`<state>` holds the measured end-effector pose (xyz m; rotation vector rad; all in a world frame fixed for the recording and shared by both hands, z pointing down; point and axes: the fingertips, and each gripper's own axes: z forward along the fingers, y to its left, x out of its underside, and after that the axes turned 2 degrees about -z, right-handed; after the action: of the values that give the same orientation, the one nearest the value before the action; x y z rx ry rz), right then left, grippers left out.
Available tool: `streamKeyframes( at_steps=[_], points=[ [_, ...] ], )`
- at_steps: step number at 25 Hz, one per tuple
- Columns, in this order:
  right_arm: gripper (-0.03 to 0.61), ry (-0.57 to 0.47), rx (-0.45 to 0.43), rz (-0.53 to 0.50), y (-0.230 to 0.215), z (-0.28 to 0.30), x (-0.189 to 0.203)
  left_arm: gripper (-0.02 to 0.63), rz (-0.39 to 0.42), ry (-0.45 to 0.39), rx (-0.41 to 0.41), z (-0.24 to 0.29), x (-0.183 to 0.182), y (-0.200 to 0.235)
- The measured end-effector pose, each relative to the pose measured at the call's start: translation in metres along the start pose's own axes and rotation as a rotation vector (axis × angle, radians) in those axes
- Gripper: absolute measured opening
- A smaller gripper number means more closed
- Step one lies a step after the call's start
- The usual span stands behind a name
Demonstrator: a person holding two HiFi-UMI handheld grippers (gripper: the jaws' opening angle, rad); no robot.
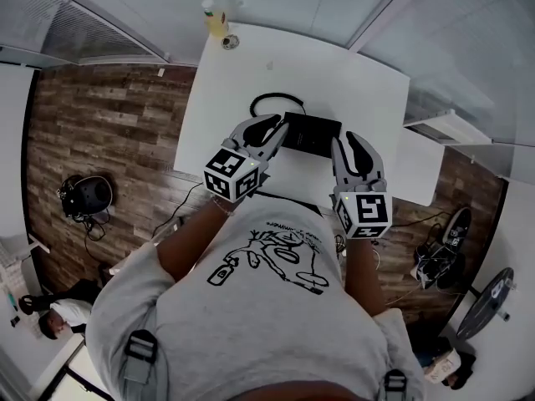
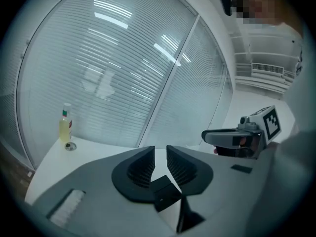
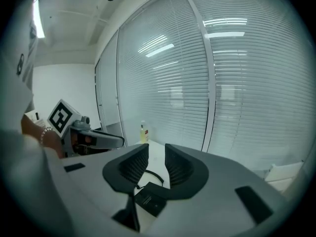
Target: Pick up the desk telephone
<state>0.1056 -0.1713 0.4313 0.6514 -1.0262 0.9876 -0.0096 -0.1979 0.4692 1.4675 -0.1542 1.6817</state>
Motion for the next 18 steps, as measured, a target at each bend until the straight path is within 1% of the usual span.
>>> streamKeyframes(
  at_steps=[3,8,14,18],
  points=[
    [0.085,0.035,-0.007,0.023,-0.004,0.007,0.02,0.085,-0.03,0.039,-0.009,0.006,0.02,0.01],
    [0.107,0.097,-0.023,0.114,-0.013,0.022,0.056,0.104,-0.075,0.116,-0.016,0.021,0.058,0.029],
    [0.124,0.165,-0.021,0.177,-0.024,0.033,0.096,0.112,-0.165,0.203,-0.024,0.035,0.106,0.05],
    [0.132,0.195,-0.035,0.223,-0.027,0.04,0.121,0.112,-0.176,0.249,-0.025,0.044,0.128,0.059]
  ],
)
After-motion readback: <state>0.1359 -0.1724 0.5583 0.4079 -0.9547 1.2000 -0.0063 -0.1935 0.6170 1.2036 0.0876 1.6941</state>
